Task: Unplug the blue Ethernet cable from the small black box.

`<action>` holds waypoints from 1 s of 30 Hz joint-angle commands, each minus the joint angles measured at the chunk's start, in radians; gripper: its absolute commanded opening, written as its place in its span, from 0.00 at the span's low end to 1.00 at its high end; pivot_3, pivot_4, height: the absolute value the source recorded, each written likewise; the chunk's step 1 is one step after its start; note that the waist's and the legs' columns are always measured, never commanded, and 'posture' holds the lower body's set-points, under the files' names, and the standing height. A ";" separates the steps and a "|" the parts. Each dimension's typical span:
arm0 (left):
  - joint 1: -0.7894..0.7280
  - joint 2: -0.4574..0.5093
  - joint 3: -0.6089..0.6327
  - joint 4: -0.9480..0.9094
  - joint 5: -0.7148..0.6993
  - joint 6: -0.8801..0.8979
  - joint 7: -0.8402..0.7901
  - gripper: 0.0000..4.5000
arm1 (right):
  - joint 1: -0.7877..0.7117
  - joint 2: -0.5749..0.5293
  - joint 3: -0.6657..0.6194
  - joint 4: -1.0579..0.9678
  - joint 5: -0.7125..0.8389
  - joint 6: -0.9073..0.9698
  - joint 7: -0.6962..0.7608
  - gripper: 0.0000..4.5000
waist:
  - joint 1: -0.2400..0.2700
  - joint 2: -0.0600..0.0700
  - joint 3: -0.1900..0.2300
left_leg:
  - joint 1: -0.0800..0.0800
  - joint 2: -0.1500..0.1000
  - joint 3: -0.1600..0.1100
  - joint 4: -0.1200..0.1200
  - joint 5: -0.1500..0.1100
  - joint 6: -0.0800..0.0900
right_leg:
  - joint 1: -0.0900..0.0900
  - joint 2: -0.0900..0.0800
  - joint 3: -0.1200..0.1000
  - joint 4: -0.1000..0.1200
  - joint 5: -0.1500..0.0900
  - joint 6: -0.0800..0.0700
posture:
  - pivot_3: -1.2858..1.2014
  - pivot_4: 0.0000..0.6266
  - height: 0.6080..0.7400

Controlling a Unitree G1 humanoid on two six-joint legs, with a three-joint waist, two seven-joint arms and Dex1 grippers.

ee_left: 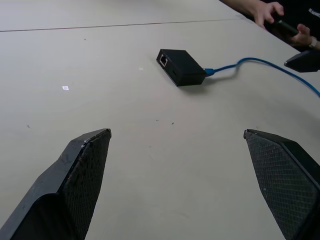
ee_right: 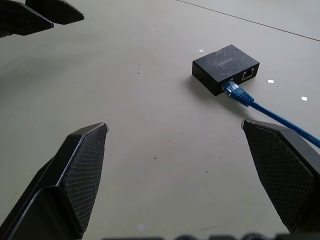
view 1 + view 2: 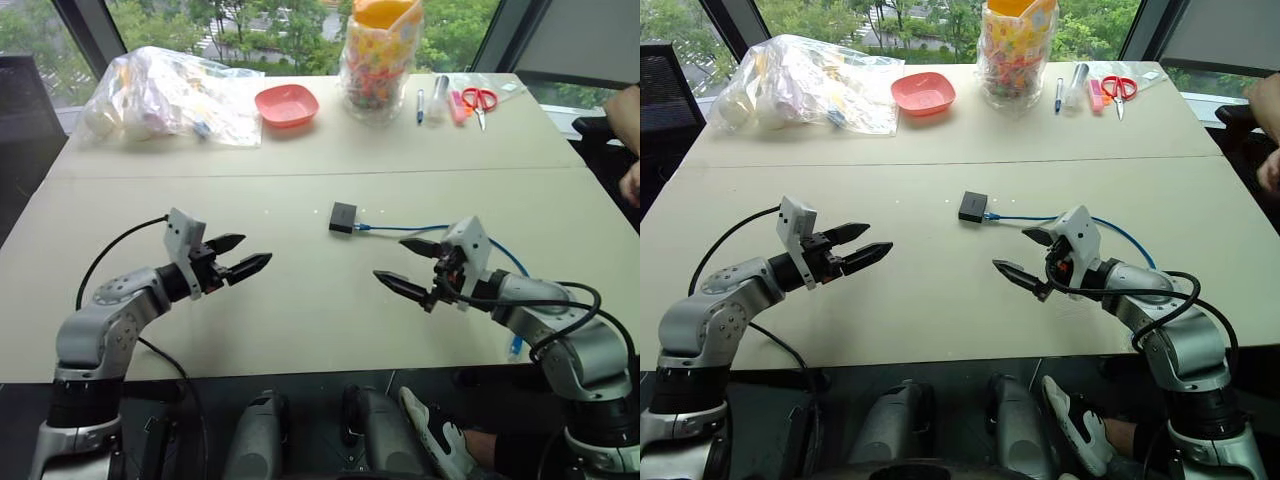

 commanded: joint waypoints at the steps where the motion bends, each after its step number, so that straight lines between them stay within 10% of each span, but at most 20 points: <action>1: -0.015 0.000 0.020 -0.031 -0.017 -0.012 0.009 0.99 | -0.027 0.004 -0.004 -0.005 -0.005 -0.029 0.004 1.00 | 0.001 0.000 0.000 | 0.000 0.000 0.000 0.000 0.000 0.000 | 0.000 0.000 0.000 0.000 0.000 0.000 | 0.52 0.24 1.00; 17: -0.087 0.034 -0.030 0.047 0.062 -0.074 -0.010 0.99 | -0.064 0.033 0.006 0.053 -0.047 -0.075 -0.013 1.00 | 0.020 0.000 0.000 | 0.000 0.000 0.000 0.000 0.000 0.000 | 0.000 0.001 0.000 0.000 0.000 0.000 | 0.52 0.24 1.00; 30: -0.318 0.223 -0.119 0.223 0.091 -0.096 -0.366 0.99 | -0.540 0.109 0.261 0.887 -0.356 -0.458 0.242 1.00 | 0.005 0.000 0.000 | -0.001 -0.001 0.003 0.000 0.000 0.002 | -0.002 0.003 0.000 0.002 0.003 0.003 | 0.52 0.24 1.00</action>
